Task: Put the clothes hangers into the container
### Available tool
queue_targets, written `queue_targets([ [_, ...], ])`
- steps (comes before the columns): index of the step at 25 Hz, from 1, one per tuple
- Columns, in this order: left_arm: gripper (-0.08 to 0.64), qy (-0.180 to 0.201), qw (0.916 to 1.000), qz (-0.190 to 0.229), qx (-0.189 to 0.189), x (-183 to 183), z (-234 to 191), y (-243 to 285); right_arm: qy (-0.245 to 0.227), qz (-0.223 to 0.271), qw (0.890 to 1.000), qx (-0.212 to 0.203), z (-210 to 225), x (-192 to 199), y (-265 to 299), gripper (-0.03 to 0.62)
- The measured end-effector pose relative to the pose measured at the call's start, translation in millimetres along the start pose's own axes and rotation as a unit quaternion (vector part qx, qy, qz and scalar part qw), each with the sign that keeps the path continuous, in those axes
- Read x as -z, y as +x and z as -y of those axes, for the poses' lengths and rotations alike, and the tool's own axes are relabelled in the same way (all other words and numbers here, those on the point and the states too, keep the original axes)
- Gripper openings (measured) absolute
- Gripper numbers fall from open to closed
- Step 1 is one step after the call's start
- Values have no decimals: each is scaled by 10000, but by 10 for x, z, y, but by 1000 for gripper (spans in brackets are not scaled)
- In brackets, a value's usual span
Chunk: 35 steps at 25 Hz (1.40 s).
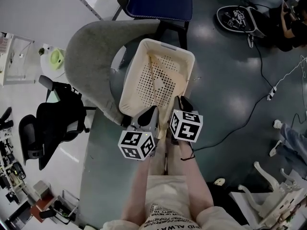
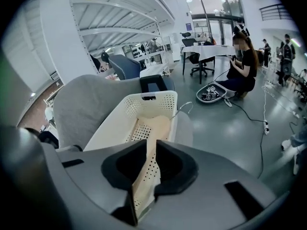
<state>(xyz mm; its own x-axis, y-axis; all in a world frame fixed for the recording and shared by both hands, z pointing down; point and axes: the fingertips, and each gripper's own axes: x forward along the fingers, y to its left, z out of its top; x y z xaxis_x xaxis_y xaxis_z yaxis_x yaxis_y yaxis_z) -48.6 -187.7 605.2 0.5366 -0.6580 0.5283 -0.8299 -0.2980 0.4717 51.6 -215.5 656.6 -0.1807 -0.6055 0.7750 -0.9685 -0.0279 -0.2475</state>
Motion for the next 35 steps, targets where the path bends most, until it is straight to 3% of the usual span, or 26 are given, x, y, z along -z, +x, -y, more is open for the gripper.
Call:
queue_targets([
  [5,25,124,9996,217,137,-154,148,-154,-182,285,9982,-493,-118,-208,-213,23],
  [11,25,487,9971,426,410,-515,347,-339,-828,760,9870,-1144,-359,-620,-577,6],
  [18,25,694,9930,813,509,-935,481,-572,-776,1296,9745,-1658,-538,-1055,-997,5],
  [25,25,965,9870,1144,587,-1324,605,-776,-1174,1731,9587,-1930,-720,-1521,-1291,5],
  [29,25,1144,9836,1263,593,-1491,642,-913,-1587,1885,9480,-2013,-806,-1673,-1460,5],
  [35,25,1491,9743,1613,506,-1836,712,-1131,-1806,2299,9305,-2210,-915,-1874,-1800,5],
])
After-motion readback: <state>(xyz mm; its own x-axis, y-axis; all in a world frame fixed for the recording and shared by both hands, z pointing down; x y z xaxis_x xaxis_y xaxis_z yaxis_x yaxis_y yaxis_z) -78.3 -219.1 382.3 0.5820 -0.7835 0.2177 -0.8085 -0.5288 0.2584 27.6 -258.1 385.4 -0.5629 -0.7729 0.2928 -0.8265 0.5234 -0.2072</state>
